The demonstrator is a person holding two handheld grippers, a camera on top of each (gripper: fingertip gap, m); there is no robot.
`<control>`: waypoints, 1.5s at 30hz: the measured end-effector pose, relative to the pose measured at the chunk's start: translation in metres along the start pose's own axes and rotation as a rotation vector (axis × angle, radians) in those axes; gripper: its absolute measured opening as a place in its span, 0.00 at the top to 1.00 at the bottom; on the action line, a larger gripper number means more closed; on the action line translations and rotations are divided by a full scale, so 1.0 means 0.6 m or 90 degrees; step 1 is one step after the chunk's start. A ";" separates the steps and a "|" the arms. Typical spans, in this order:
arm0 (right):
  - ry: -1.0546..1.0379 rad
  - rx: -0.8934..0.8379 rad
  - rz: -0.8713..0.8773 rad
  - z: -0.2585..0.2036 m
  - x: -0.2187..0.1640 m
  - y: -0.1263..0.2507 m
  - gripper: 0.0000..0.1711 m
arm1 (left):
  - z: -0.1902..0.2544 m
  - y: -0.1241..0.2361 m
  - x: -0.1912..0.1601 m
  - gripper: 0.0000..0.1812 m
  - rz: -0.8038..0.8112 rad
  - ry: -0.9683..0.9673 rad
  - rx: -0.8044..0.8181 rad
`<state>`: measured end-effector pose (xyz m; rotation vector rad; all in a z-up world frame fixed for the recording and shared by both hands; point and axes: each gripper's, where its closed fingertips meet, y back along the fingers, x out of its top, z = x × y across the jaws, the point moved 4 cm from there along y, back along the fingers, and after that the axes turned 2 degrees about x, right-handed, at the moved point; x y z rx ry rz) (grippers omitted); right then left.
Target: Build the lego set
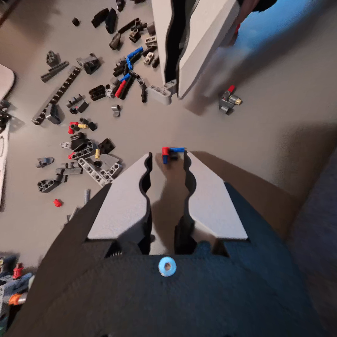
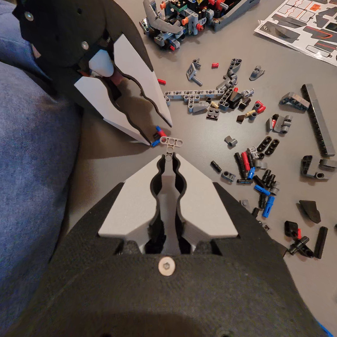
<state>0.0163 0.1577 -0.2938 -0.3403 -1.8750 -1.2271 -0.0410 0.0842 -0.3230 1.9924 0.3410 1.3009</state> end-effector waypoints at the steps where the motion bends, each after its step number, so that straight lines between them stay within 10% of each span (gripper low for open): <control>1: 0.003 0.000 -0.001 -0.001 -0.001 0.000 0.97 | 0.000 -0.001 0.002 0.84 0.008 0.009 -0.003; 23: -0.018 -0.114 0.031 0.016 0.005 0.051 0.97 | -0.057 0.066 -0.004 0.74 0.073 0.066 -0.005; 45: -0.039 -0.169 -0.018 -0.071 -0.028 0.037 0.97 | -0.020 0.026 0.002 0.80 0.033 -0.153 -0.096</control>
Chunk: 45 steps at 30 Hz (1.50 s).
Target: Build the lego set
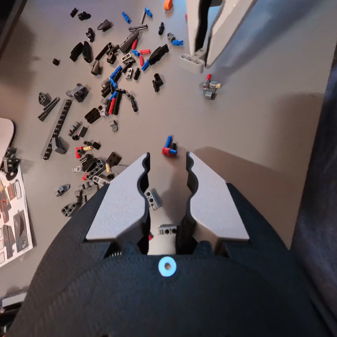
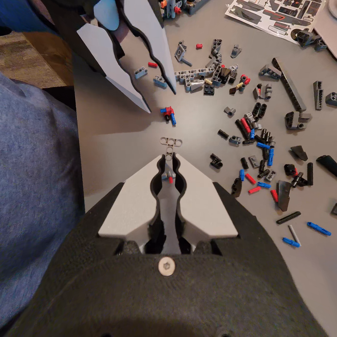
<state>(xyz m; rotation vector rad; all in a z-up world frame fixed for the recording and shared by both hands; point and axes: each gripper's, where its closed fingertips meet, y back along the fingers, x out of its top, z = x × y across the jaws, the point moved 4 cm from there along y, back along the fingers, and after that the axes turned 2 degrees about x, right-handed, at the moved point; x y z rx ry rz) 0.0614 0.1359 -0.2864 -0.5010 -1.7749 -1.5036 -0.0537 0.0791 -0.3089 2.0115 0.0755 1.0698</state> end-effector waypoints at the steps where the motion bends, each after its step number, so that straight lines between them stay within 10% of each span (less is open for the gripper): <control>1: 0.000 -0.001 0.001 -0.002 -0.001 0.000 0.97 | 0.001 -0.005 0.002 0.80 -0.004 0.008 -0.004; 24: 0.003 -0.009 0.033 0.001 -0.006 0.008 0.97 | -0.014 -0.011 0.026 0.92 0.027 0.054 -0.016; 34: 0.019 -0.007 0.021 -0.005 0.000 0.005 0.97 | 0.019 0.011 0.010 0.92 -0.124 0.092 -0.335; 45: 0.019 -0.009 0.019 -0.008 -0.002 0.009 0.97 | -0.017 -0.031 0.008 0.89 -0.224 0.094 -0.444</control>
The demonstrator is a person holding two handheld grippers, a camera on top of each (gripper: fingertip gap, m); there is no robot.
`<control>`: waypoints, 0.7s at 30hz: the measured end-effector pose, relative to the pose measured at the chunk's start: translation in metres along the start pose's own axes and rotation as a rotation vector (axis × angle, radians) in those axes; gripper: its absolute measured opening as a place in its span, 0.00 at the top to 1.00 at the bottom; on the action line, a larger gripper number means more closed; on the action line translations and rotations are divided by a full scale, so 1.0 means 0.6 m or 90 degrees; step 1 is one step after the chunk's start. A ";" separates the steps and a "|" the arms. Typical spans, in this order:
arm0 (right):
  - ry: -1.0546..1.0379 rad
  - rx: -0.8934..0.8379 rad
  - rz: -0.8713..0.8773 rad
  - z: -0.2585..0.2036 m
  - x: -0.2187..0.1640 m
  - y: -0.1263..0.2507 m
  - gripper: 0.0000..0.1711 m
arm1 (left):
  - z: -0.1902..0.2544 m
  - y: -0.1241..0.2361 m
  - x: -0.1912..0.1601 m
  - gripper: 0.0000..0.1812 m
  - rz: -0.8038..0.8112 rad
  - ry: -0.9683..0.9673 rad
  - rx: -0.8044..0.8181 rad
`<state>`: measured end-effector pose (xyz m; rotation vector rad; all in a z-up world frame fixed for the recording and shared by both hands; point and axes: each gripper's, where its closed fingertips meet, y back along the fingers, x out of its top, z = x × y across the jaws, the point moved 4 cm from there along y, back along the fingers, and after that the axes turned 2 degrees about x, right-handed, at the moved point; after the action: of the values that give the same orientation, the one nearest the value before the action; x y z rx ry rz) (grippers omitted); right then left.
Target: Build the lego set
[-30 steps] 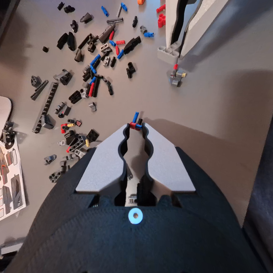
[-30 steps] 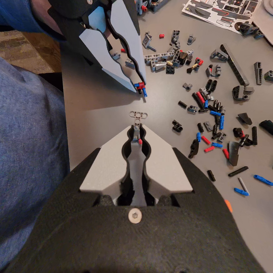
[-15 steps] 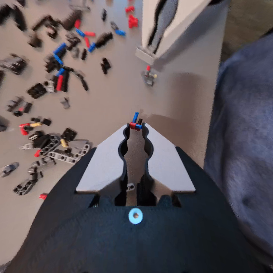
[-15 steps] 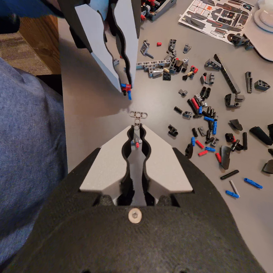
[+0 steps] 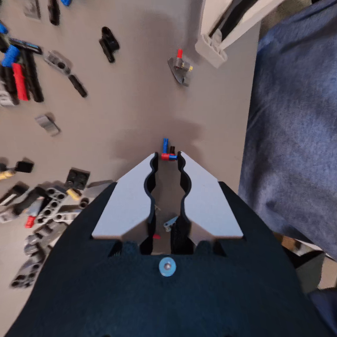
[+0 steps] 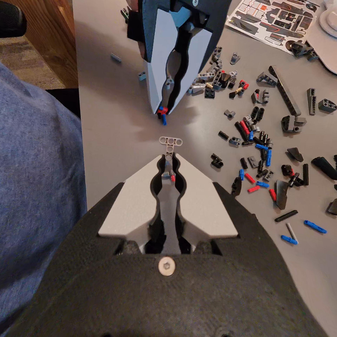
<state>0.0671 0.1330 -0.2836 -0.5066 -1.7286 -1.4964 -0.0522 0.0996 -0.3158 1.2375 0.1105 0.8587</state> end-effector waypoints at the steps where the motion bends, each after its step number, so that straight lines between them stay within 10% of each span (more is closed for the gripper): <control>1: 0.000 -0.001 0.000 0.000 -0.001 0.001 0.97 | -0.008 0.003 0.007 0.85 0.006 -0.005 0.026; 21: 0.015 -0.011 0.000 0.007 -0.008 -0.001 0.97 | 0.020 0.011 -0.040 0.79 0.121 -0.017 0.286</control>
<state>0.0682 0.1379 -0.2875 -0.4961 -1.6997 -1.5128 -0.0663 0.0757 -0.3145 1.6997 0.1724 1.0158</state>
